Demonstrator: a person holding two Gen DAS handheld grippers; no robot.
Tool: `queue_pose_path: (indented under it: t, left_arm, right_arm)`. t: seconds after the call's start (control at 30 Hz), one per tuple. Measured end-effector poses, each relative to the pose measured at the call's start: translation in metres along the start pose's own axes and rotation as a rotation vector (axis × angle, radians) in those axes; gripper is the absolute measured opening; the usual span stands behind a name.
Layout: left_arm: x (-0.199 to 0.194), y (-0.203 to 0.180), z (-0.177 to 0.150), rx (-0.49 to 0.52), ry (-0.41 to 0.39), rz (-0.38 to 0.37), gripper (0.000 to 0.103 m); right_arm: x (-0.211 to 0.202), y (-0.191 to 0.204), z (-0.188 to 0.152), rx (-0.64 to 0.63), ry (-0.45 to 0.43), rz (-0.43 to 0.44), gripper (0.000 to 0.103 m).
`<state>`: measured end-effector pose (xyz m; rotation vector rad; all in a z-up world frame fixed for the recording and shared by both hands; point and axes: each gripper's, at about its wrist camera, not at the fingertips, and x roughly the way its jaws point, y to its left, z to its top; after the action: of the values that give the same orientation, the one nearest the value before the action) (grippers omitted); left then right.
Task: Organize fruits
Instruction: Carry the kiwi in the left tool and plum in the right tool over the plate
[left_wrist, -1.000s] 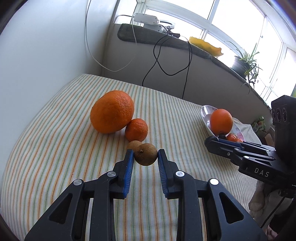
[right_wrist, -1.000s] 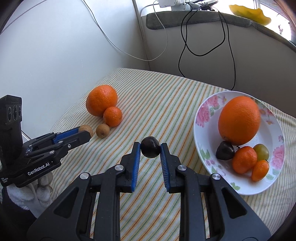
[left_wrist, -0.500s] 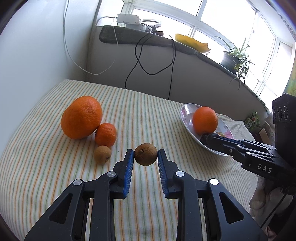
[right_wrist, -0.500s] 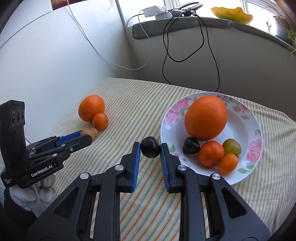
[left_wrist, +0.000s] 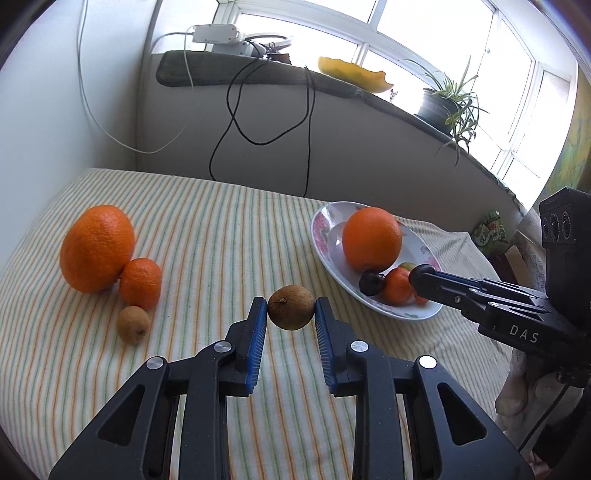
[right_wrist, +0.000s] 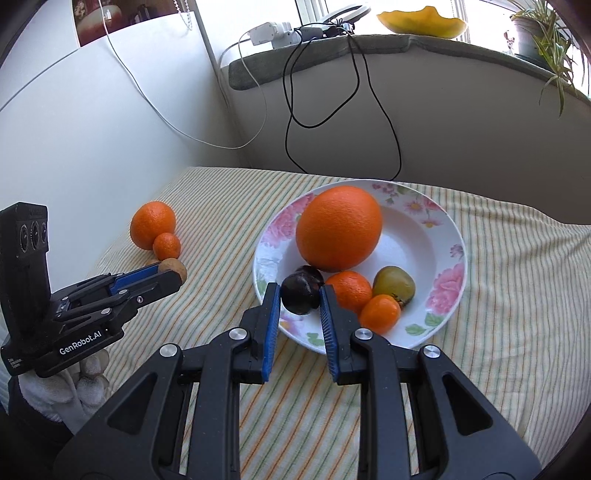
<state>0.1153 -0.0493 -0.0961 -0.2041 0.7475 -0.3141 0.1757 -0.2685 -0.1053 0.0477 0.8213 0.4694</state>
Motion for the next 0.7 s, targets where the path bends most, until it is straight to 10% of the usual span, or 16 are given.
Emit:
queue_pose_path:
  t: [0.7]
  left_arm:
    - [0.036,-0.035,0.011,0.036,0.033,-0.045,0.025]
  right_arm:
    - [-0.014,-0.060,-0.006,0.084,-0.010,-0.065,0.023]
